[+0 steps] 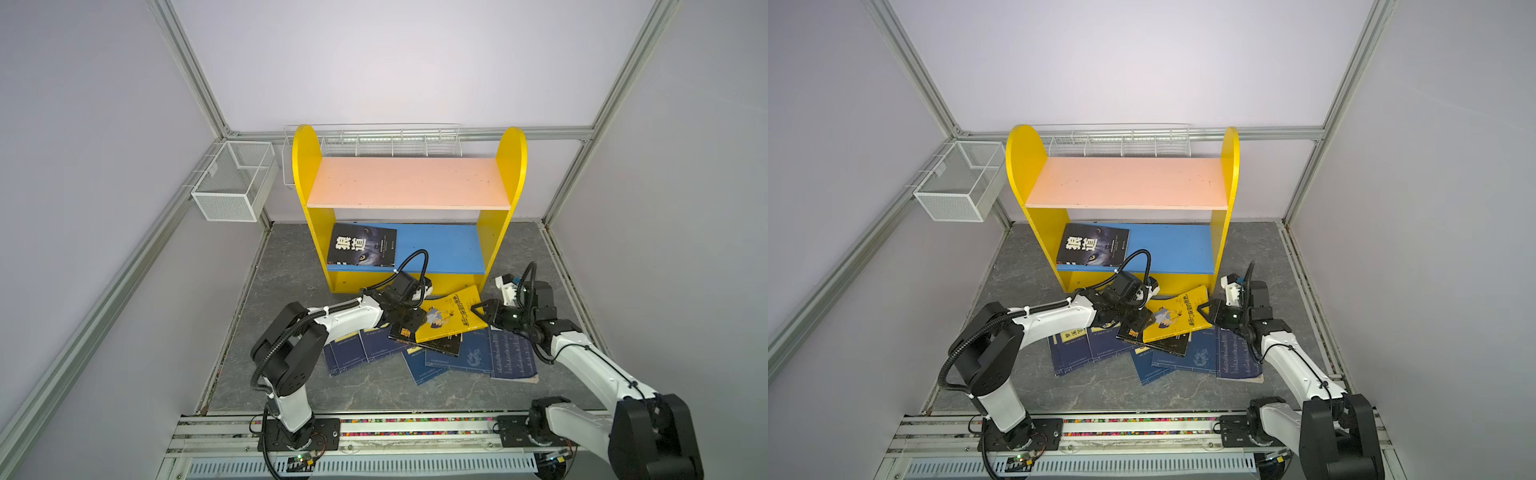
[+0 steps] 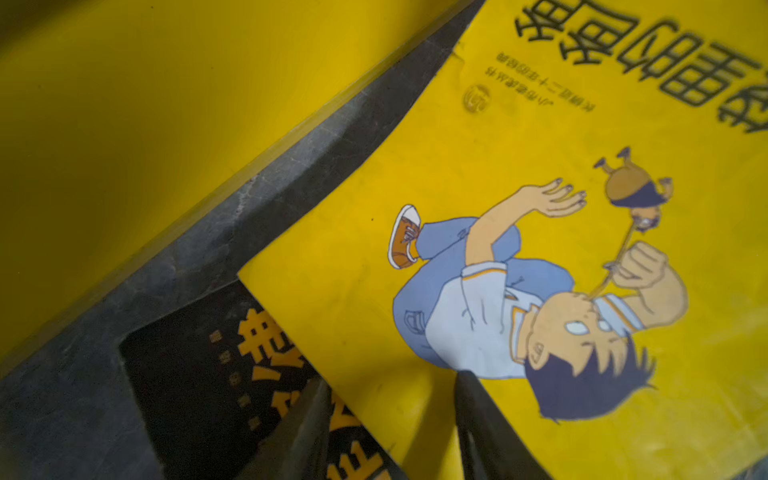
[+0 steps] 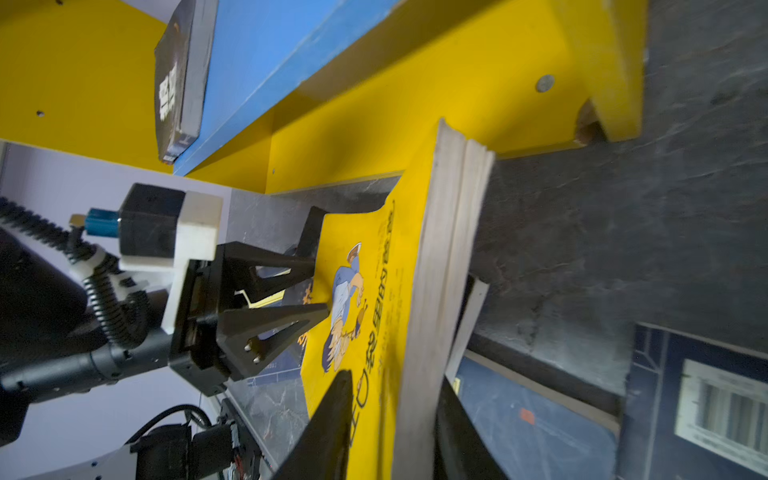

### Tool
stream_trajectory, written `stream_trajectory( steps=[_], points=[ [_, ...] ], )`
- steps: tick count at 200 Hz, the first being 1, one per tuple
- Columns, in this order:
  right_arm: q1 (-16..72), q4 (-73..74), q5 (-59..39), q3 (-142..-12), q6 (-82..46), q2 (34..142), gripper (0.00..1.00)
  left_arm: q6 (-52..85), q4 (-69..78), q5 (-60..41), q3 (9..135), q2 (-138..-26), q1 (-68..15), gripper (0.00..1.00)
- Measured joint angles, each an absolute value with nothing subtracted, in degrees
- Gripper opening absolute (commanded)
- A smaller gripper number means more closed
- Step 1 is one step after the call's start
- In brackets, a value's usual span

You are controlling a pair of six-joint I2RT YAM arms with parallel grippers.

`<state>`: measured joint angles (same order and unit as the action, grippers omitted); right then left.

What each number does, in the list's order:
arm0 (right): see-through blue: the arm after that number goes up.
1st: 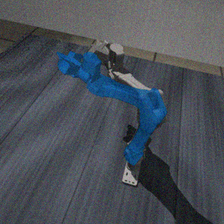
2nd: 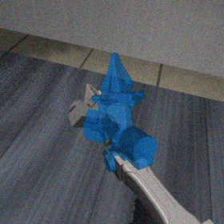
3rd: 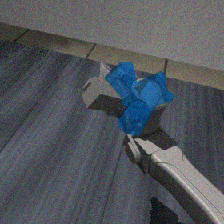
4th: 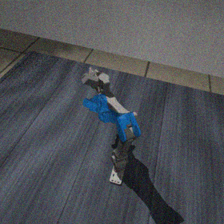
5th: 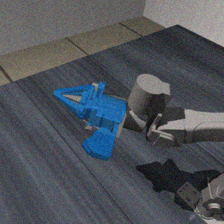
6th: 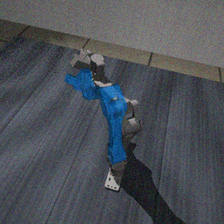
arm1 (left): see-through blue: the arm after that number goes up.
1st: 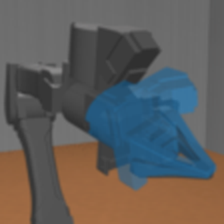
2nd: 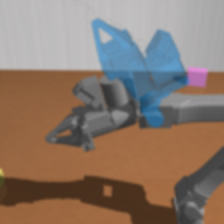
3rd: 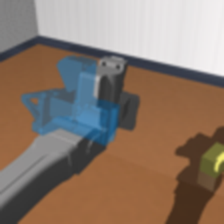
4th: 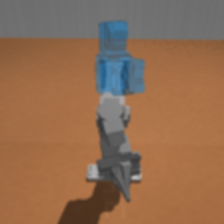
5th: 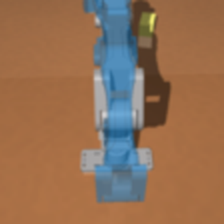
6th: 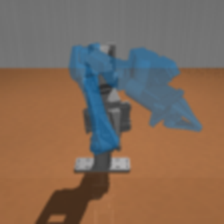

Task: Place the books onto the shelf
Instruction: 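Lift the yellow book upright with the right gripper while the left gripper withdraws, then carry the yellow book with the right gripper onto the blue shelf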

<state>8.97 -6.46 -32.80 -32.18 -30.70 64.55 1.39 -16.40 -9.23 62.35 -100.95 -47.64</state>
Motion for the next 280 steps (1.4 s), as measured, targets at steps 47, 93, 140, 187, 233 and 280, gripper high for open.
stream_trajectory(
  steps=[47,93,140,187,233,280],
  points=[
    [11.7,-7.2,-31.2,-33.3,-30.3,64.5,0.08,1.9,-14.9,-8.4,59.9,-98.6,-47.6,0.56],
    [16.1,-10.9,-29.4,-36.4,-28.7,59.0,0.06,10.3,-9.0,-4.0,49.8,-83.8,-44.3,0.83],
    [23.5,-11.9,-24.9,-44.7,-28.6,56.3,0.06,24.3,-3.4,19.7,41.6,-58.1,-40.8,0.86],
    [33.4,-4.2,-15.1,-52.8,-31.8,63.6,0.06,42.1,-17.6,39.6,42.5,-48.6,-33.8,0.87],
    [39.2,7.5,-5.9,-60.9,-36.3,78.6,0.06,52.7,-25.7,35.8,39.0,-48.6,-22.7,0.87],
    [40.2,14.3,-0.8,-69.5,-41.1,91.4,0.06,54.4,-29.4,34.0,36.9,-45.9,-21.3,0.87]
  ],
)
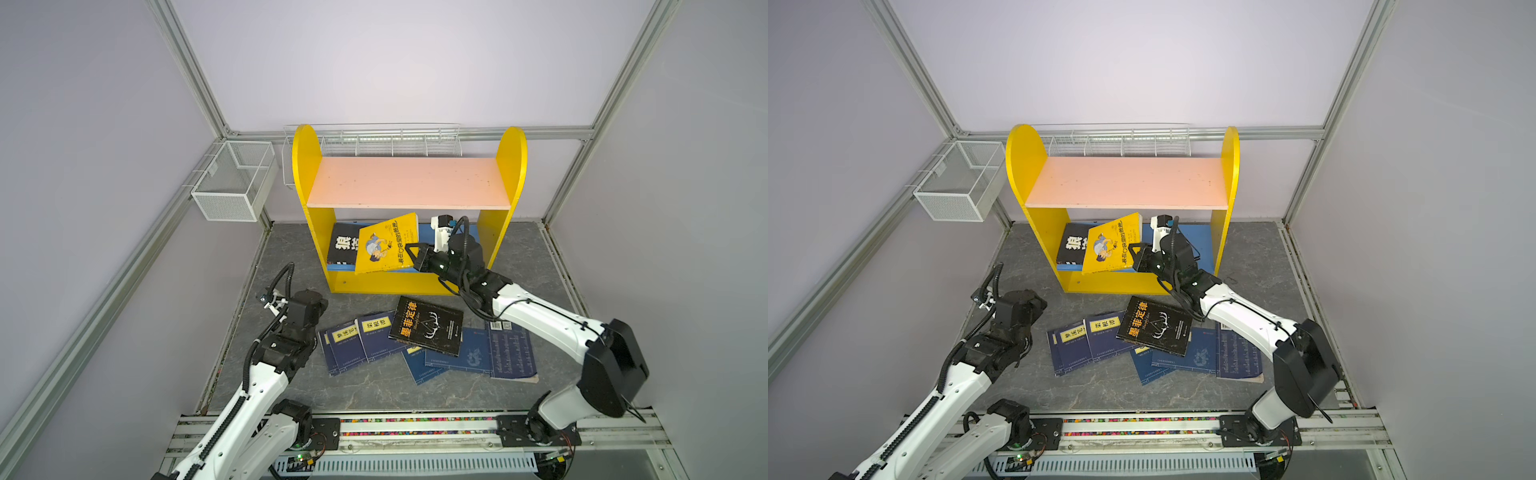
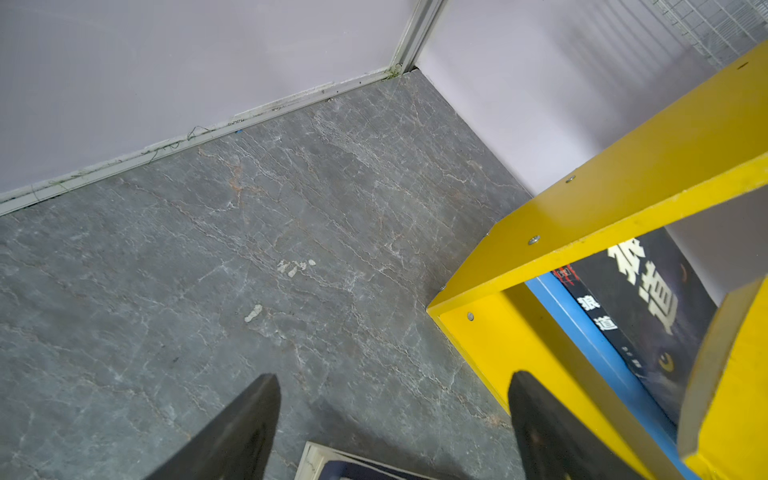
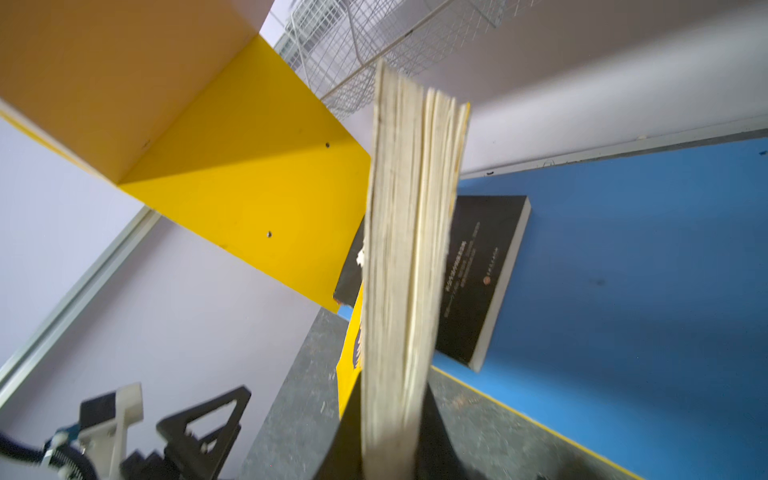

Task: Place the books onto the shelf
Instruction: 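Carry the yellow book with the right gripper onto the blue shelf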

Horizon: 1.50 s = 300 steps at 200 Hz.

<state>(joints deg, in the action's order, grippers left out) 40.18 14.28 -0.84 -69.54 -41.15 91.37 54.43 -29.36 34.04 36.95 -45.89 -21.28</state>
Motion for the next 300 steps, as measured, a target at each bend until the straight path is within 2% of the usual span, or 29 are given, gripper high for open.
stream_trajectory(
  steps=[68,120,261,283,300],
  points=[
    [40.3,19.6,0.5,-79.7,-48.2,106.1,0.07,53.3,-31.7,33.3,36.9,-43.9,-20.9,0.87],
    [40.3,20.4,-3.4,-86.6,-53.3,114.0,0.08,52.0,-32.1,32.9,36.9,-43.9,-20.9,0.88],
    [39.1,20.0,-6.8,-86.5,-58.8,116.2,0.08,52.1,-32.2,31.3,36.8,-44.0,-20.9,0.88],
    [39.1,20.0,-6.9,-86.5,-58.9,116.2,0.16,52.1,-32.2,31.0,36.7,-44.2,-20.9,0.88],
    [39.1,18.9,-6.9,-86.9,-59.0,116.2,0.32,52.2,-32.2,31.0,36.7,-44.2,-20.9,0.88]
  ],
)
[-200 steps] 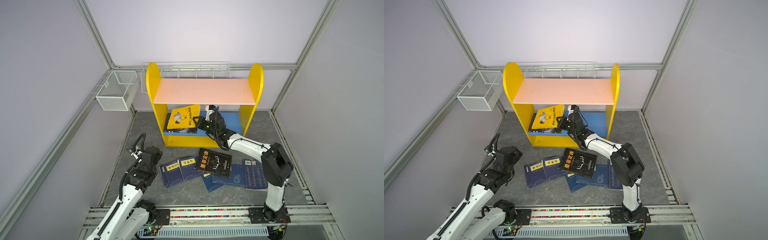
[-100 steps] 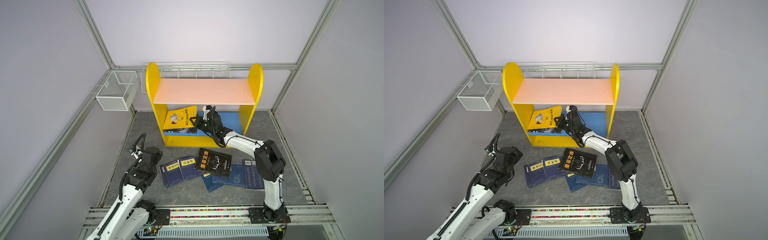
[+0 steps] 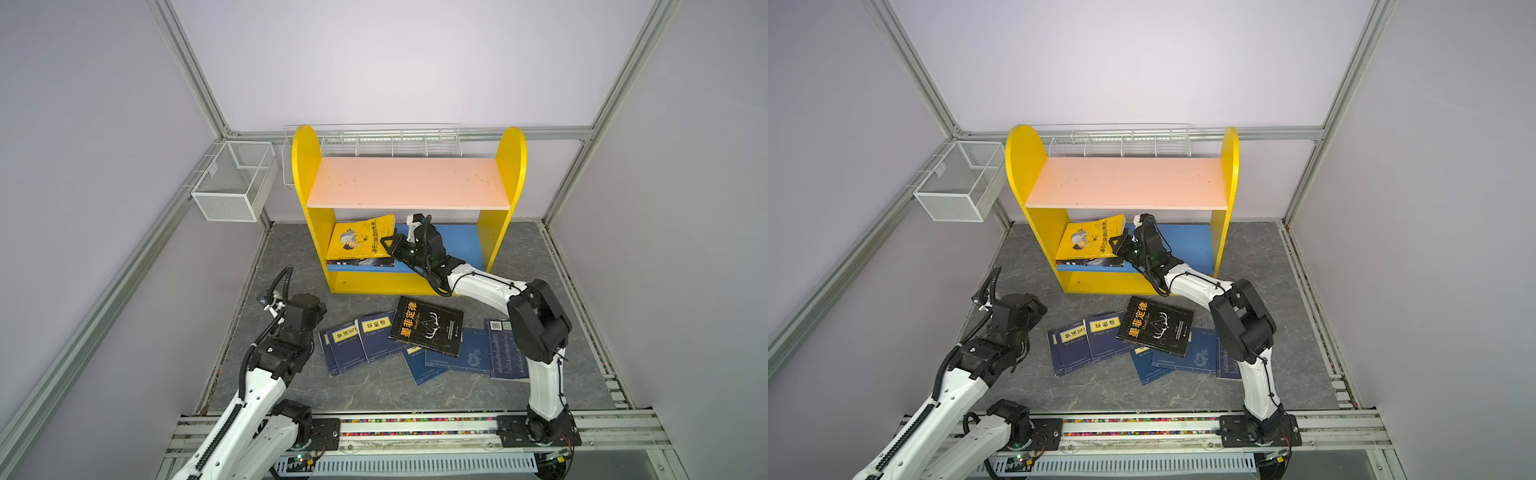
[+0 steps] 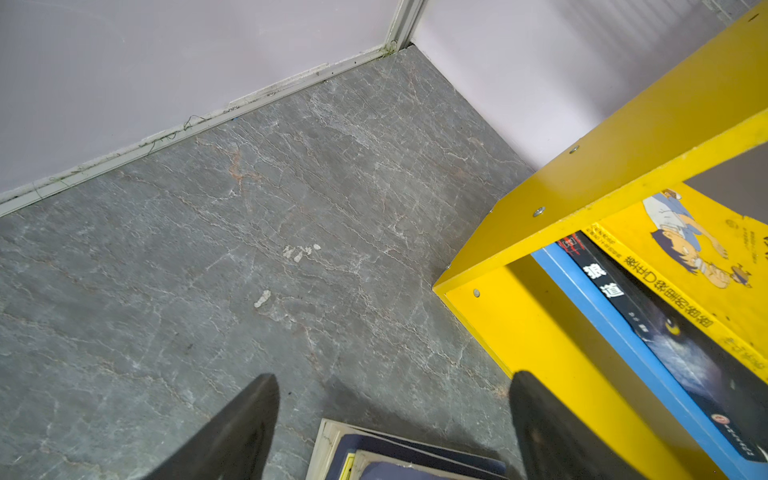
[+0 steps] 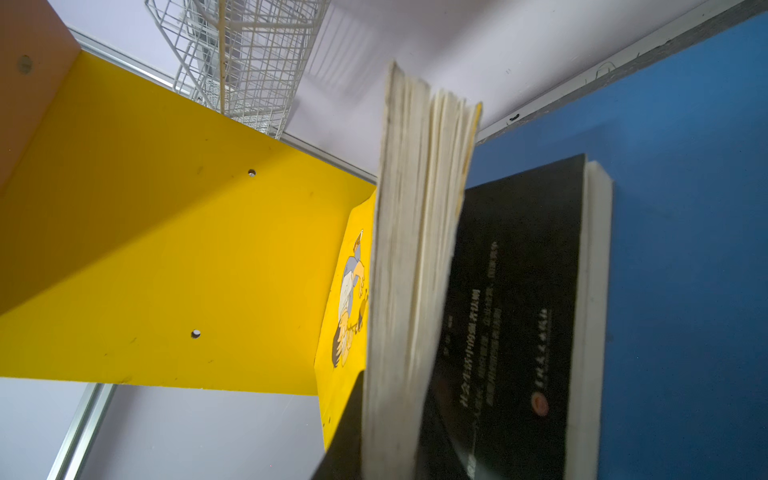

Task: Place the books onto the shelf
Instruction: 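Carry the yellow book with the right gripper onto the blue shelf, then lay the yellow book atop the wolf-eye book and open the right gripper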

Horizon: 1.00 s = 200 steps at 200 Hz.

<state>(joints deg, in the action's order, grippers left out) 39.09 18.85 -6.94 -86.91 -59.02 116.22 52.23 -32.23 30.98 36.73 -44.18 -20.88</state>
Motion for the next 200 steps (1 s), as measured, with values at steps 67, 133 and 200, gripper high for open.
stream_trajectory(
  steps=[67,133,200],
  points=[
    [41.3,5.3,-5.7,-93.0,-54.7,117.2,0.71,52.3,-32.2,30.5,36.7,-44.2,-20.9,0.88],
    [42.0,-9.0,-2.0,-100.0,-49.3,117.2,0.84,52.3,-32.0,29.9,36.4,-44.2,-20.9,0.88],
    [42.5,-19.6,3.4,-102.9,-43.0,117.3,0.83,52.3,-32.0,29.7,36.4,-44.3,-20.9,0.88]
  ],
)
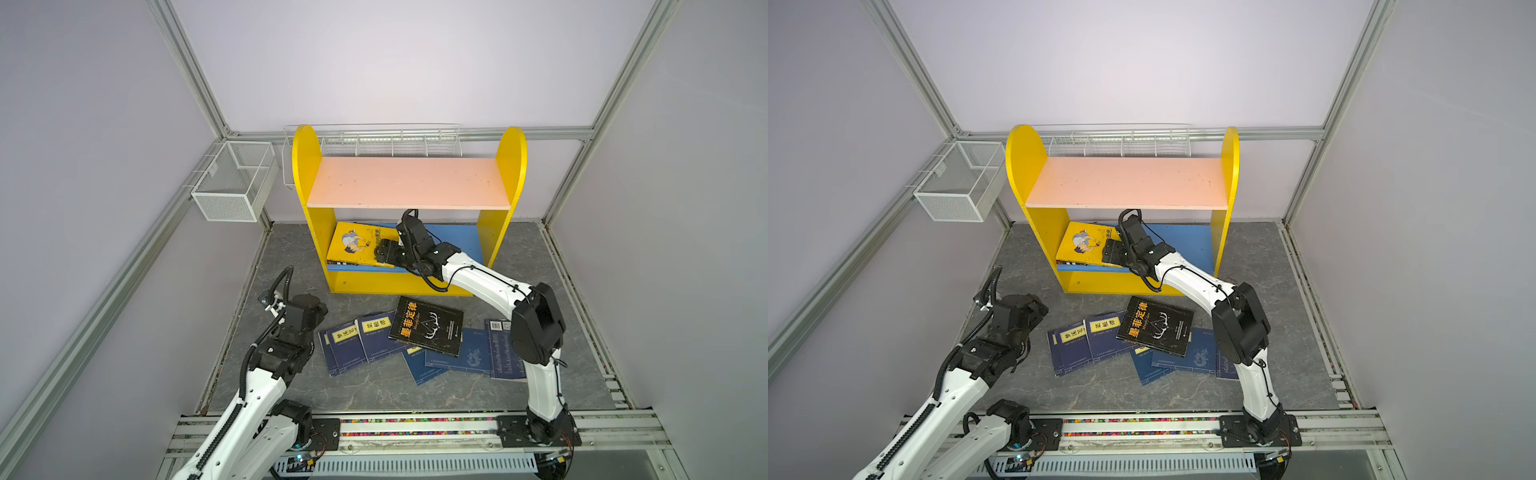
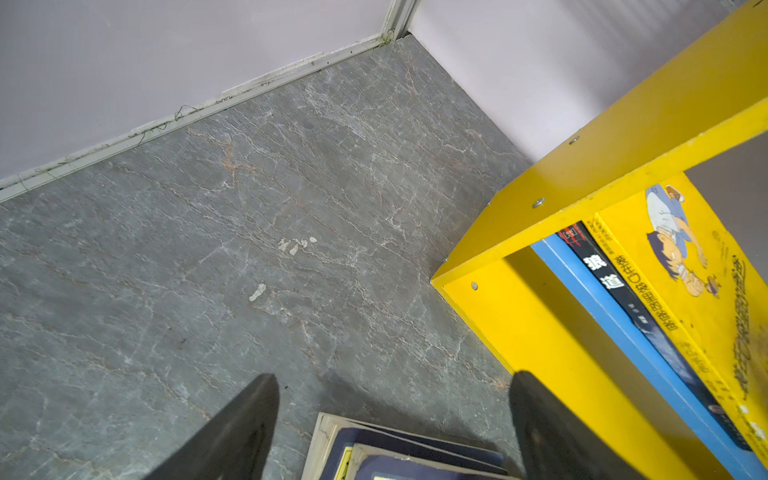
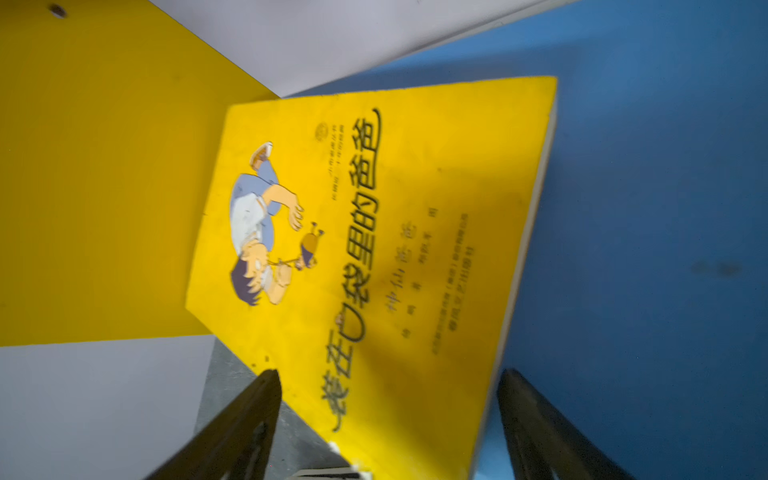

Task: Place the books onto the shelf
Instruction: 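Lay the yellow book atop the wolf-eye book and open the right gripper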

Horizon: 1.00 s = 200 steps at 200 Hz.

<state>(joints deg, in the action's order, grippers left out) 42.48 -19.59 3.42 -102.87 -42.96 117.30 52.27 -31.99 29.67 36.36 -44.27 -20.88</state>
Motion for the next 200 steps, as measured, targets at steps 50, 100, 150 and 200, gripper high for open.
stream_trajectory(
  steps=[50,100,150,200],
  points=[
    [42.5,-20.8,3.9,-102.9,-40.7,117.3,0.78,52.3,-31.8,29.4,36.2,-44.6,-20.9,0.88],
    [42.5,-21.3,5.2,-102.9,-38.5,117.3,0.74,52.2,-31.6,28.6,36.1,-44.6,-20.9,0.88],
    [41.7,-21.6,5.7,-103.2,-35.4,117.3,0.63,52.2,-31.1,28.2,36.1,-45.4,-20.9,0.88],
    [41.7,-21.6,5.0,-103.9,-34.2,117.6,0.55,52.0,-30.5,27.5,36.1,-46.2,-20.9,0.87]
  ],
)
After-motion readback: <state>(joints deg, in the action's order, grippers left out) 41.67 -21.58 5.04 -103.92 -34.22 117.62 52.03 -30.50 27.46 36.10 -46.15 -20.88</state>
